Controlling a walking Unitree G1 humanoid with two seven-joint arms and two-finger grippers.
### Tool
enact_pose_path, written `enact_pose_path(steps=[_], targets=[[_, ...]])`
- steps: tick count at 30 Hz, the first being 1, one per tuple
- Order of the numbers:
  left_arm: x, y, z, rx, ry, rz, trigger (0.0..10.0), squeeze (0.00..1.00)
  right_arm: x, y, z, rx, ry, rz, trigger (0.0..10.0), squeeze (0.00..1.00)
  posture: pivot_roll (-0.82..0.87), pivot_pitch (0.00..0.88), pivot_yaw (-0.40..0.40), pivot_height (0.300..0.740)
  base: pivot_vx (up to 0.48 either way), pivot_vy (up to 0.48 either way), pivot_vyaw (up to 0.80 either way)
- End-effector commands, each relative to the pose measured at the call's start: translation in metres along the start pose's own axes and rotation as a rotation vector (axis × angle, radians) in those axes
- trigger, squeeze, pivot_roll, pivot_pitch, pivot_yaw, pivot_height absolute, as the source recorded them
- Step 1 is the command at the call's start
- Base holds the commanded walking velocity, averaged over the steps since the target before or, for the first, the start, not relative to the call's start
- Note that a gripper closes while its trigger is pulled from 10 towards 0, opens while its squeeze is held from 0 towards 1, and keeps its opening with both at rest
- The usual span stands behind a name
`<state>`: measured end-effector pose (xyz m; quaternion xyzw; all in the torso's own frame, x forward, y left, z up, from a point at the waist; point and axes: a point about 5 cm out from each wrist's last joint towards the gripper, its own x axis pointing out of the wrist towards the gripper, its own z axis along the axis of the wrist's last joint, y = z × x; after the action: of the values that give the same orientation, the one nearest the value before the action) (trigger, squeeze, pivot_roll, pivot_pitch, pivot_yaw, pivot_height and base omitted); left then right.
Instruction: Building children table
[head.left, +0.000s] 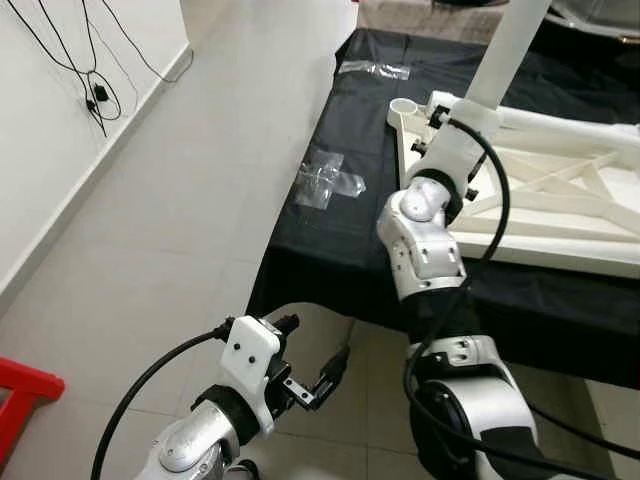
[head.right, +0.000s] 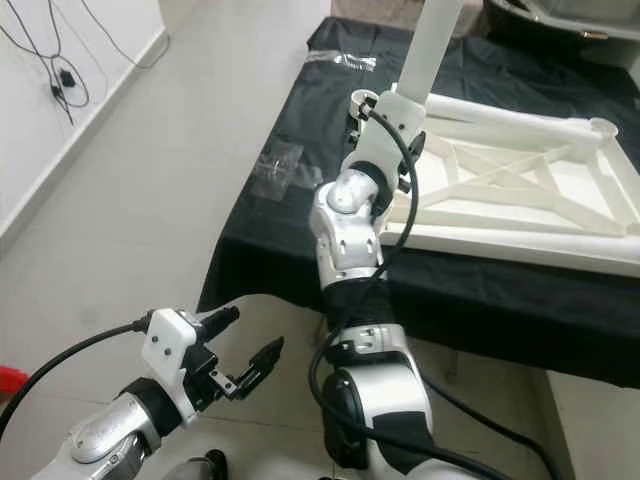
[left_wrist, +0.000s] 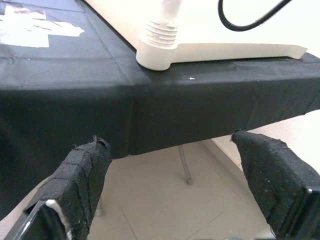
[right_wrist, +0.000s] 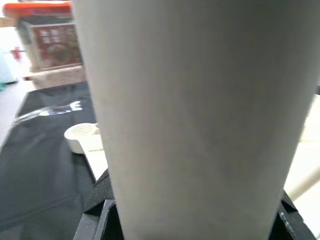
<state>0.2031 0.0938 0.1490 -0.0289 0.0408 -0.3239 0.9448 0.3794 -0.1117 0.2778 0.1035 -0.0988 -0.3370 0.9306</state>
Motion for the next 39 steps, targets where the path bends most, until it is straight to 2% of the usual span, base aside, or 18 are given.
enact_pose_path(steps=[1,4,6,9,24,39], targets=[[-0.001,-0.004,-0.003,-0.005,0.011,-0.011,10.0,0.0,0.005,-0.03,-0.051,-0.037,0.246,-0.207,10.0,0.0,0.11,0.244,-0.05,0.74,0.0,0.0,0.0],[-0.001,-0.004,-0.003,-0.005,0.011,-0.011,10.0,0.0,0.005,-0.03,-0.051,-0.037,0.246,-0.207,10.0,0.0,0.11,0.244,-0.05,0.74,0.0,0.0,0.0],[-0.001,-0.006,-0.003,0.0,0.011,-0.024,10.0,0.0,0.0,-0.028,-0.051,-0.048,0.246,-0.269,10.0,0.0,0.12,0.236,-0.05,0.74,0.0,0.0,0.0],[-0.001,-0.007,-0.004,0.003,0.011,-0.034,10.0,0.0,-0.003,-0.026,-0.052,-0.042,0.252,-0.278,10.0,0.0,0.12,0.234,-0.051,0.74,0.0,0.0,0.0],[-0.002,-0.011,-0.002,0.033,-0.019,-0.073,10.0,0.0,-0.009,-0.015,-0.047,-0.035,0.213,-0.241,10.0,0.0,0.11,0.215,-0.046,0.74,0.0,0.0,0.0],[-0.003,-0.004,0.004,0.118,-0.08,0.053,10.0,0.0,-0.011,-0.012,-0.053,-0.041,0.228,-0.212,10.0,0.0,0.11,0.223,-0.05,0.74,0.0,0.0,0.0]])
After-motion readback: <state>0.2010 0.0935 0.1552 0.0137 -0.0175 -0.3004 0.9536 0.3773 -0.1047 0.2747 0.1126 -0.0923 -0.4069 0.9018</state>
